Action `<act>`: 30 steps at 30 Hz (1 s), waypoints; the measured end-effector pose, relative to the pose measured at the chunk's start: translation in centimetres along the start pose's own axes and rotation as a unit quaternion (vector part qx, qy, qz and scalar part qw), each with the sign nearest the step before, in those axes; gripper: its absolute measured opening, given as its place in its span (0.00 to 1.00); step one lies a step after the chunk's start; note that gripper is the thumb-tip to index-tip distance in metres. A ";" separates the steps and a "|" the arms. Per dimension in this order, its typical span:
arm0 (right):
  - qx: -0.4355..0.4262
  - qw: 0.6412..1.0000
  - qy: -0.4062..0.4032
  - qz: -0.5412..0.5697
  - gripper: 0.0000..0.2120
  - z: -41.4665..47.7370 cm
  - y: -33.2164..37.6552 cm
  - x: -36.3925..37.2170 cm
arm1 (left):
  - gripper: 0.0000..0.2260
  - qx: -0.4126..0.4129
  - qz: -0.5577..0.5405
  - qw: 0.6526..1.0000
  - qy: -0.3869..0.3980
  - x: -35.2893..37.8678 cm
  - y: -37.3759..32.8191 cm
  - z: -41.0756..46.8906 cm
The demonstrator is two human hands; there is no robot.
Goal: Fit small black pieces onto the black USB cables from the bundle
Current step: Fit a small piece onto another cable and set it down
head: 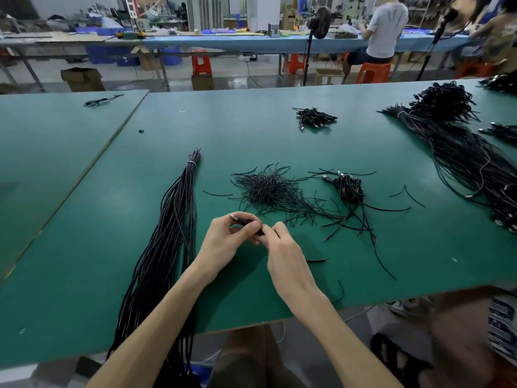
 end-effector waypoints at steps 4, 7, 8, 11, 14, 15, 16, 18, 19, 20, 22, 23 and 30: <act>0.009 1.000 0.007 0.013 0.14 0.1 -0.2 0.3 | 0.03 0.013 0.052 0.998 -0.020 -0.2 -0.1 0.1; 0.006 1.000 0.007 0.008 0.12 0.2 -0.1 0.3 | 0.02 0.020 0.069 0.997 -0.037 -0.3 -0.1 0.1; 0.004 1.000 0.007 0.003 0.11 0.2 -0.1 0.3 | 0.02 0.024 0.075 0.996 -0.043 -0.3 -0.2 0.0; 0.004 1.000 0.009 -0.002 0.14 0.3 0.0 0.3 | 0.03 0.037 0.091 0.993 -0.058 -0.5 -0.5 -0.1; 0.001 1.000 0.010 -0.017 0.17 0.2 0.2 0.4 | 0.02 0.037 0.092 0.992 -0.071 -0.7 -0.6 -0.1; -0.003 0.999 0.007 -0.032 0.19 0.1 0.2 0.4 | 0.02 0.037 0.092 0.992 -0.075 -0.7 -0.7 -0.2; -0.007 0.999 0.003 -0.050 0.21 0.0 0.4 0.4 | 0.01 0.038 0.093 0.992 -0.077 -0.8 -0.8 -0.3; -0.011 0.997 -0.004 -0.076 0.26 0.0 0.6 0.3 | 0.01 0.041 0.096 0.991 -0.079 -0.7 -1.0 -0.4; -0.012 0.997 -0.005 -0.082 0.26 0.0 0.6 0.3 | 0.01 0.041 0.099 0.991 -0.081 -0.7 -1.1 -0.4; -0.016 0.996 -0.005 -0.087 0.24 0.0 0.7 0.4 | 0.01 0.040 0.104 0.990 -0.087 -0.8 -1.1 -0.4; -0.026 0.995 -0.003 -0.092 0.19 -0.1 0.8 0.5 | 0.01 0.037 0.115 0.987 -0.102 -1.2 -1.1 -0.3; -0.027 0.995 -0.004 -0.092 0.18 -0.1 0.8 0.5 | 0.02 0.037 0.113 0.988 -0.102 -1.3 -1.1 -0.3; -0.007 0.998 -0.003 -0.058 0.12 0.0 0.6 -0.2 | 0.02 0.042 0.099 0.992 -0.060 -0.5 -1.0 -0.3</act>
Point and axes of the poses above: each hand's wrist, its own z-axis towards the middle knuckle, its own x-axis out of the palm, y = z × x, the point moved 9 cm from there along z, towards the middle knuckle, and after that the axes turned 14 degrees about z, right-handed, at the moved point
